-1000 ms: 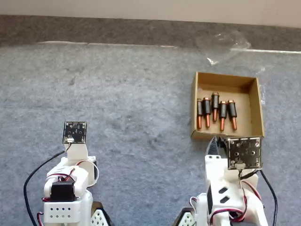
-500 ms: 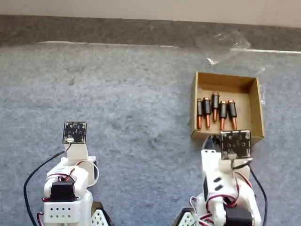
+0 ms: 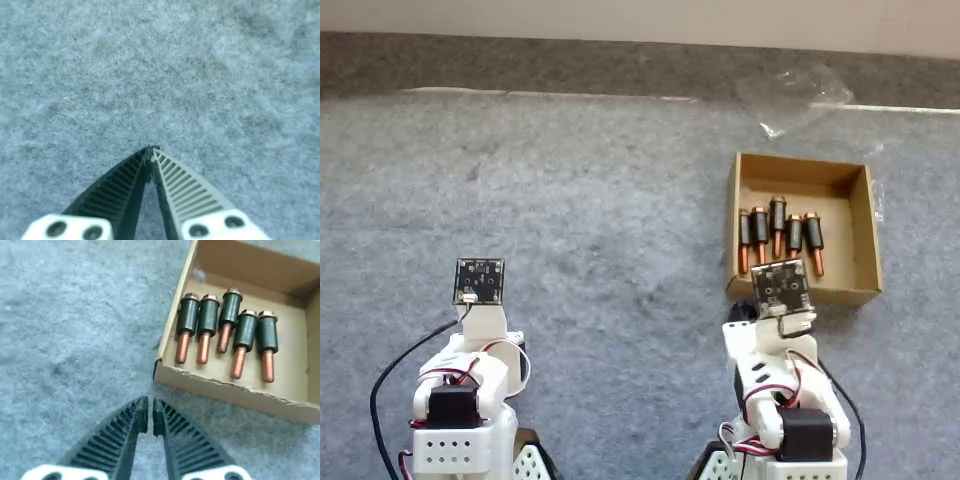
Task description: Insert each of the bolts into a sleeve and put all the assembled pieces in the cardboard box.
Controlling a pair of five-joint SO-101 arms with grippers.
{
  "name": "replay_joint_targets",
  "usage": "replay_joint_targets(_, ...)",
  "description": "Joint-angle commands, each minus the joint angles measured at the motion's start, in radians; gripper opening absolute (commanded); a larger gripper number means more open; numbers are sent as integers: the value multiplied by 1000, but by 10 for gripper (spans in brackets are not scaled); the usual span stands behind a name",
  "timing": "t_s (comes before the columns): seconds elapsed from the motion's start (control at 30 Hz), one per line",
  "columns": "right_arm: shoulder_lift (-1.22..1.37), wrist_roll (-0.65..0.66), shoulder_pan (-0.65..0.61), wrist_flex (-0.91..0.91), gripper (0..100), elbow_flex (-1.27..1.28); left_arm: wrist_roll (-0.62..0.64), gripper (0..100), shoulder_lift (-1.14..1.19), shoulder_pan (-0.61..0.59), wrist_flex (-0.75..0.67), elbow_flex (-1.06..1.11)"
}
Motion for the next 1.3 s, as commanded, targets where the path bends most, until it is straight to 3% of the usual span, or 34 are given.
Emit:
replay_joint_targets(0.0,-10,-5,-12,-58,9,48,11,7,-7,-7,3,22)
replay_joint_targets(0.63,-10,-11,-7,-128,9,323,11,7,-7,-7,3,22)
replay_joint_targets(0.8,-5,-11,-7,-113,9,332,11,7,-7,-7,3,22)
replay_joint_targets(0.97,-10,-5,-7,18,9,332,11,7,-7,-7,3,22)
replay_joint_targets(1.27,-7,-15,-8,12,5,334,11,7,-7,-7,3,22)
